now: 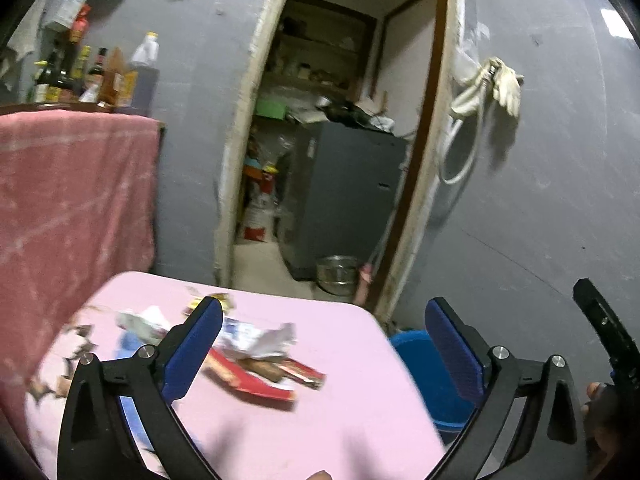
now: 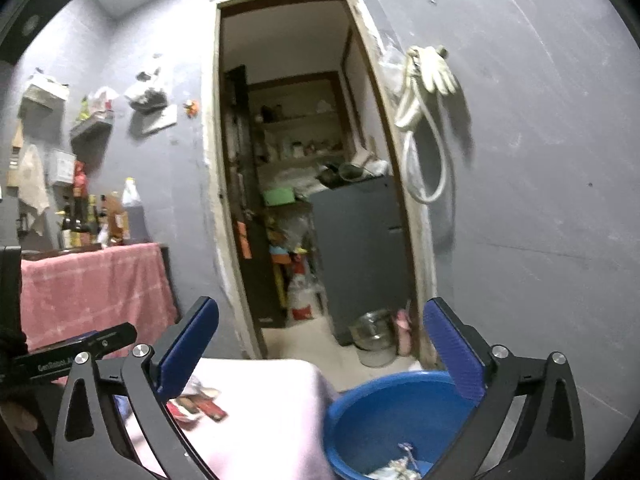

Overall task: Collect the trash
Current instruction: 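Move both tools back over the table toward the blue towel and red wrapper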

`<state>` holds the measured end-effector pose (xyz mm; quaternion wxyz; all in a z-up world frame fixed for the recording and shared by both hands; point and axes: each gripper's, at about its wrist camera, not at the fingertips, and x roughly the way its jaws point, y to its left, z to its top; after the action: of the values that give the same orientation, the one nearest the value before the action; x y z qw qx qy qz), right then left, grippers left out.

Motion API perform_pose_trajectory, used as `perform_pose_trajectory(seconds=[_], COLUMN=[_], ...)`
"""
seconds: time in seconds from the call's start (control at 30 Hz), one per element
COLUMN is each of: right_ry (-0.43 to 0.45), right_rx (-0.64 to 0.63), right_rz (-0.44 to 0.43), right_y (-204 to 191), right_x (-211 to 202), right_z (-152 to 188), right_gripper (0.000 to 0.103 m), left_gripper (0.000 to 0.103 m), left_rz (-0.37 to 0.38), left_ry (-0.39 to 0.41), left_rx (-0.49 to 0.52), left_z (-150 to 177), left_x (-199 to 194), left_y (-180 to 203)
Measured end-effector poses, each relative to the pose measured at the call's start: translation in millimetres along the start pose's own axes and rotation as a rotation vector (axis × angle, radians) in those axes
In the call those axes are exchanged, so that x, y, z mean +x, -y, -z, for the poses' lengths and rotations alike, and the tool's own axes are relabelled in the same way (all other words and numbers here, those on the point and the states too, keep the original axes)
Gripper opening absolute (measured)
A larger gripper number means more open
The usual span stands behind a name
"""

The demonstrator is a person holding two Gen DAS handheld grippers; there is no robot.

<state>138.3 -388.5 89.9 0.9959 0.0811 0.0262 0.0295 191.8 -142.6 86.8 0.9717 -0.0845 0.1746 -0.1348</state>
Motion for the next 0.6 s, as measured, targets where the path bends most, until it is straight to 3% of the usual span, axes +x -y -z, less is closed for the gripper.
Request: perform_pose_trajectory(seconds=[0.33, 0.6], right_ry=[0.050, -0.038], right_rx=[-0.017, -0.036], right_rz=[-0.117, -0.181], right_y=[-51, -82], right_x=[6, 31], right_z=[5, 22], right_gripper=[0.103, 0.103], left_gripper=[0.100, 0.100], left_rz=[-0.133, -0.206], left_ry=[0.042, -0.017], left_rx=[-0.021, -0.049], left_z=[9, 27], left_x=[-37, -42], left_y=[-58, -91])
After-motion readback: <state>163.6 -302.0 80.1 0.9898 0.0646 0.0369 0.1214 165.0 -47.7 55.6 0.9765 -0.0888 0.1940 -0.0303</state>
